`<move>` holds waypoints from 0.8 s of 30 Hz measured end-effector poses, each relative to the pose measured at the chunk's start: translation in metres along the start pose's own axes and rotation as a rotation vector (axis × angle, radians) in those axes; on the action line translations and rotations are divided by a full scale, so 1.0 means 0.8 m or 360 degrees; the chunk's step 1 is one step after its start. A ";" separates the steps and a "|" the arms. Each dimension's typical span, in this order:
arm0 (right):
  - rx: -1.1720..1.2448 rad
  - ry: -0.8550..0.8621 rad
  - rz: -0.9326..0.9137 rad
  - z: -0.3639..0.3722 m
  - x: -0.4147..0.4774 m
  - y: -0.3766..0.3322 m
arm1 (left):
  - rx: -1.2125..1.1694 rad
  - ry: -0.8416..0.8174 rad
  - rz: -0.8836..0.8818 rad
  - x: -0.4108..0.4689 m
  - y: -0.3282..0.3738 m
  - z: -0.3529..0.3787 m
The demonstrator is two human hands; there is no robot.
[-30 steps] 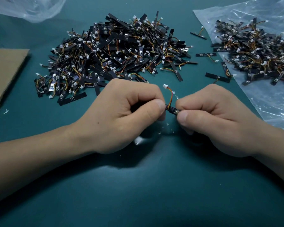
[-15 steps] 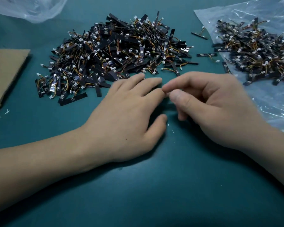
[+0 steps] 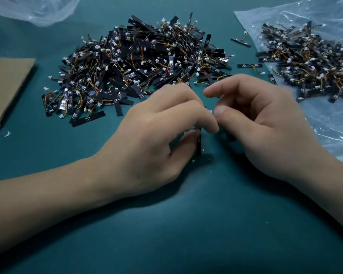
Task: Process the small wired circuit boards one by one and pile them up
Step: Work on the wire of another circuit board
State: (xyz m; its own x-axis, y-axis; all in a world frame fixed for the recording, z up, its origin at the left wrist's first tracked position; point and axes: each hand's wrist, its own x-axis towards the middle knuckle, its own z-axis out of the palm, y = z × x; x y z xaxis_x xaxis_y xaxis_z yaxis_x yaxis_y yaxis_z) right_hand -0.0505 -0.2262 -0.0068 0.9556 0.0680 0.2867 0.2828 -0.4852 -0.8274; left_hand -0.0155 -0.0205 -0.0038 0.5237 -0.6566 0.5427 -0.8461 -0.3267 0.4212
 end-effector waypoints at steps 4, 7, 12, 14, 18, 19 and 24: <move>-0.0114 -0.0262 -0.0075 -0.003 -0.002 -0.009 | -0.0176 0.0011 -0.0157 0.001 -0.002 -0.003; -0.0174 -0.0346 -0.0105 -0.002 -0.005 -0.014 | -0.0291 0.0043 -0.0255 0.001 -0.005 -0.002; -0.0256 -0.0250 -0.0125 0.001 -0.004 -0.010 | -0.0431 0.0114 -0.0245 0.003 -0.010 0.001; -0.0281 -0.0212 -0.0113 0.001 -0.004 -0.009 | -0.0451 0.0139 -0.0222 0.003 -0.011 0.002; -0.0260 -0.0230 -0.0106 0.000 -0.003 -0.011 | -0.0578 0.0129 -0.0363 0.005 -0.014 -0.001; -0.0256 -0.0258 -0.0114 0.000 -0.003 -0.012 | -0.0568 0.0127 -0.0387 0.005 -0.014 -0.002; -0.0213 -0.0292 -0.0113 -0.001 -0.004 -0.012 | -0.0468 0.0118 -0.0485 0.009 -0.011 -0.004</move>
State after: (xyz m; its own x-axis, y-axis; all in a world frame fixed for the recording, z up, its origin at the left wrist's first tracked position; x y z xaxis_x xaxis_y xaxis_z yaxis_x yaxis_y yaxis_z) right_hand -0.0565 -0.2227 0.0005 0.9363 0.2573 0.2391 0.3478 -0.5839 -0.7335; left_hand -0.0040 -0.0202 -0.0008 0.7601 -0.5060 0.4077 -0.5929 -0.2833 0.7538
